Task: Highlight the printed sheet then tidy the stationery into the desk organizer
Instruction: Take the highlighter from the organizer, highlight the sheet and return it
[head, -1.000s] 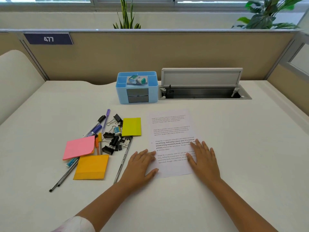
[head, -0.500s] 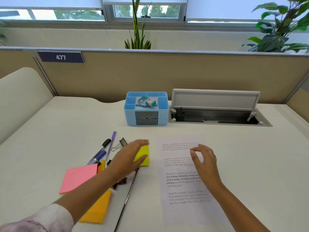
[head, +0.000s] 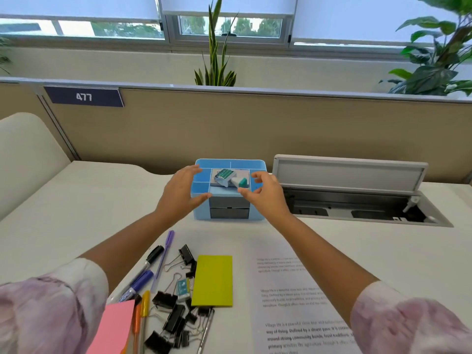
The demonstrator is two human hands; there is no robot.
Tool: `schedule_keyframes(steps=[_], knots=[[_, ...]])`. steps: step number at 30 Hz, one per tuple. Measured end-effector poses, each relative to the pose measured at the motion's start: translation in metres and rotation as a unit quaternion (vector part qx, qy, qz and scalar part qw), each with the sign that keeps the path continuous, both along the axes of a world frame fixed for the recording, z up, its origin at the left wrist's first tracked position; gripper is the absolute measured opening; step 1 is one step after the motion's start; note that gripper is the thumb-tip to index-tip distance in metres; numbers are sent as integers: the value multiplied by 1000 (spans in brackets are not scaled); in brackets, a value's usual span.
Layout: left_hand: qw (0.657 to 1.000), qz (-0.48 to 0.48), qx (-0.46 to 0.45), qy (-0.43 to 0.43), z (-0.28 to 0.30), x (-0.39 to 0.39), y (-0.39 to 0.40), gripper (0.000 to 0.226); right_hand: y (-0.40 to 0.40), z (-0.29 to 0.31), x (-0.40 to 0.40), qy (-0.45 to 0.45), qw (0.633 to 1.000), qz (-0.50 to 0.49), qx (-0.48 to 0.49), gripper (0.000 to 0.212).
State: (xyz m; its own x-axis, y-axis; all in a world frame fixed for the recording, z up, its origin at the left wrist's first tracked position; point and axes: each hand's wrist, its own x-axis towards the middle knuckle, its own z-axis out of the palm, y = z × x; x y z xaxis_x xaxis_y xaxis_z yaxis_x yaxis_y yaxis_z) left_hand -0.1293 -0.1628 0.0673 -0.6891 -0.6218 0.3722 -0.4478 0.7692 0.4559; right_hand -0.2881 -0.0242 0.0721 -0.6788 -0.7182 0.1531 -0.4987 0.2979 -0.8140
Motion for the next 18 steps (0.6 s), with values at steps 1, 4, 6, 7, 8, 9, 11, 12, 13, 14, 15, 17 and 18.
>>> schedule_keyframes(steps=[1, 4, 6, 7, 8, 9, 11, 12, 13, 14, 15, 17, 18], knots=[[1000, -6, -4, -16, 0, -4, -6, 67, -5, -3, 0, 6, 1000, -6, 7, 50], [998, -18, 26, -56, 0, -15, -19, 78, -14, -10, 3, 38, 999, -36, 11, 53], [996, -28, 66, -44, 1, -22, -25, 85, -17, -10, 4, 54, 997, -46, 11, 51], [995, -36, 81, -41, 2, -25, -27, 86, -18, -10, 4, 59, 997, -47, 12, 49], [994, -45, 88, -46, 4, -28, -28, 86, -18, -8, 4, 61, 997, -48, 13, 46], [993, -56, 89, -55, 5, -32, -30, 85, -19, -7, 3, 60, 997, -50, 13, 44], [991, -72, 85, -69, 8, -38, -33, 82, -22, -6, 1, 63, 996, -55, 13, 40], [991, -76, 86, -75, 10, -41, -35, 80, -22, -6, 1, 62, 996, -55, 13, 39], [989, -78, 88, -84, 11, -43, -37, 79, -22, -6, 0, 57, 997, -55, 9, 39], [988, -81, 89, -97, 13, -45, -38, 77, -21, -5, -2, 49, 997, -57, 1, 38], [987, -84, 86, -111, 15, -48, -38, 76, -19, -5, -3, 38, 997, -59, -13, 37], [984, -91, 65, -141, 19, -52, -40, 73, -15, -1, -7, 16, 997, -64, -49, 37], [982, -97, 51, -155, 20, -54, -40, 72, -12, 1, -8, 8, 995, -67, -70, 36]])
